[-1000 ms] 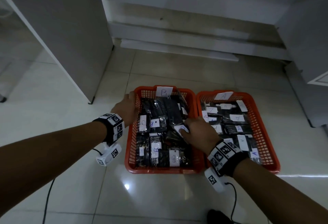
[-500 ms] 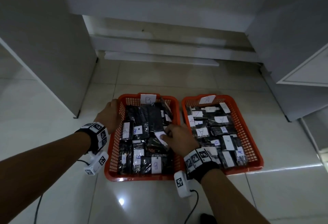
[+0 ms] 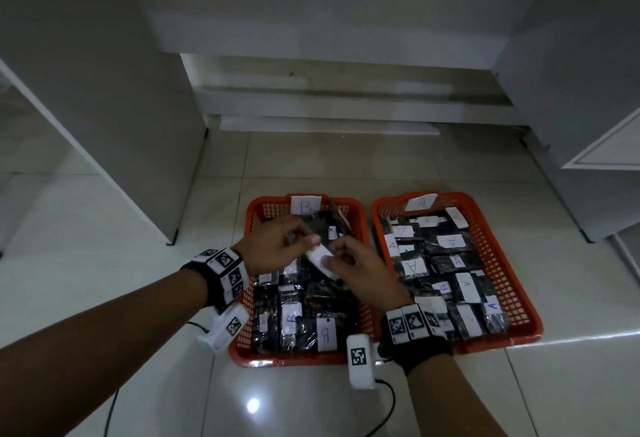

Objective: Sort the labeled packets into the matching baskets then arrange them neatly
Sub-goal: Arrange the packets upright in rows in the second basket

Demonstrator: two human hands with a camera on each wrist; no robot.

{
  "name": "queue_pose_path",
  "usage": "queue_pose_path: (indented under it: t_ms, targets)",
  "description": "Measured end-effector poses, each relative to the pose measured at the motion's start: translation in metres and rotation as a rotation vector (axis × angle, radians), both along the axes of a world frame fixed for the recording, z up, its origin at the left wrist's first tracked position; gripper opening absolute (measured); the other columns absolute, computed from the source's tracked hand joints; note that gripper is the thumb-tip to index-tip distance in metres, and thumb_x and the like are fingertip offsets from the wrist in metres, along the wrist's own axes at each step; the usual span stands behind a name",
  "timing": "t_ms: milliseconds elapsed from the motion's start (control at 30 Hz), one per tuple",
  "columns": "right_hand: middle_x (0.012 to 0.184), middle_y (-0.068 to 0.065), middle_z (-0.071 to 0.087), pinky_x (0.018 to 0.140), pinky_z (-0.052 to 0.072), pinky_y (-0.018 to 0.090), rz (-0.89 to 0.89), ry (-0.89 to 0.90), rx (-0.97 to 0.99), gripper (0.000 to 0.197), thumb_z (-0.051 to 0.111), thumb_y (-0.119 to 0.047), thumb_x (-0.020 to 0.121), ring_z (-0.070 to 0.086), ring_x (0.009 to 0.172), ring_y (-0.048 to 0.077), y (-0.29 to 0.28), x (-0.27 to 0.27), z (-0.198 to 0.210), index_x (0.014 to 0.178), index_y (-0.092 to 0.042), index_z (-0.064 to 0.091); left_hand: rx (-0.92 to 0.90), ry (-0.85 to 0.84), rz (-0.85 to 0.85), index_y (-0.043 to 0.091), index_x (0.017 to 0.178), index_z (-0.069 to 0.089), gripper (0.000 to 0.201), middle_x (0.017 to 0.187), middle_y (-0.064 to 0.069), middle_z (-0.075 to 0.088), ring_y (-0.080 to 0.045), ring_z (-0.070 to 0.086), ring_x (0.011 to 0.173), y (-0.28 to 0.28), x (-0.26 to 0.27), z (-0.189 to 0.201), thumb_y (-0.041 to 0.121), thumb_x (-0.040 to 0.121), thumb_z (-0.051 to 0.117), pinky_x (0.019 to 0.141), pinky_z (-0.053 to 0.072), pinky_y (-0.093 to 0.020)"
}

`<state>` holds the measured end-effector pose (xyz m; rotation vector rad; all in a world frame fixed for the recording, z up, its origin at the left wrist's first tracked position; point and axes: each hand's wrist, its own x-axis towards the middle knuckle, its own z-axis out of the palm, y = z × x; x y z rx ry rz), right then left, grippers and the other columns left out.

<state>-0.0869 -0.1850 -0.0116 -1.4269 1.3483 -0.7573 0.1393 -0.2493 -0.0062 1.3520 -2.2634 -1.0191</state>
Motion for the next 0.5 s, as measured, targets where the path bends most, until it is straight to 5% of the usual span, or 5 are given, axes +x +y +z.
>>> queue_pose_path:
  t_ms: [167, 267, 333, 400, 500]
  targets:
    - [0.104, 0.002, 0.077, 0.093, 0.060, 0.036, -0.077, -0.214, 0.016, 0.014, 0.073, -0.016, 0.099, 0.073, 0.103, 0.019, -0.006, 0.022, 0.002, 0.112, -0.012, 0.073, 0.110, 0.174, 0.034, 0.023, 0.111, 0.068, 0.024, 0.106, 0.007, 0.073, -0.009, 0.069, 0.099, -0.011, -0.005, -0.005, 0.043, 0.102, 0.058, 0.089, 0.057, -0.034]
    - [0.105, -0.005, 0.077, 0.088, 0.058, 0.026, -0.061, -0.191, 0.018, 0.013, 0.064, -0.016, 0.104, 0.072, 0.099, 0.010, -0.007, 0.021, 0.003, 0.112, -0.017, 0.075, 0.205, 0.220, 0.097, 0.024, 0.106, 0.069, 0.016, 0.091, 0.010, 0.073, -0.002, 0.069, 0.080, -0.011, 0.004, -0.003, 0.036, 0.103, 0.059, 0.071, 0.056, -0.024]
    - [0.104, -0.006, 0.073, 0.084, 0.059, 0.028, -0.187, -0.009, -0.049, 0.012, 0.061, -0.017, 0.105, 0.070, 0.090, 0.007, -0.013, 0.012, -0.004, 0.110, -0.023, 0.071, 0.235, 0.204, 0.177, 0.026, 0.098, 0.067, 0.016, 0.081, 0.011, 0.070, 0.002, 0.065, 0.067, -0.012, 0.013, -0.004, 0.038, 0.103, 0.058, 0.064, 0.052, -0.023]
    - [0.111, -0.005, 0.067, 0.081, 0.060, 0.032, -0.302, 0.241, -0.127, 0.015, 0.062, -0.016, 0.101, 0.067, 0.087, 0.006, -0.025, 0.004, -0.013, 0.112, -0.027, 0.063, 0.203, 0.146, 0.283, 0.026, 0.100, 0.067, 0.025, 0.088, 0.010, 0.071, -0.002, 0.068, 0.073, -0.016, 0.026, -0.009, 0.047, 0.103, 0.054, 0.070, 0.054, -0.028]
    - [0.130, 0.002, 0.056, 0.093, 0.057, 0.038, -0.265, 0.451, -0.163, 0.041, 0.069, -0.018, 0.094, 0.063, 0.106, 0.018, -0.050, -0.001, -0.023, 0.131, -0.025, 0.054, 0.155, 0.137, 0.470, 0.020, 0.104, 0.066, 0.032, 0.095, 0.002, 0.073, -0.016, 0.071, 0.085, -0.022, 0.042, -0.019, 0.048, 0.104, 0.051, 0.078, 0.058, -0.036]
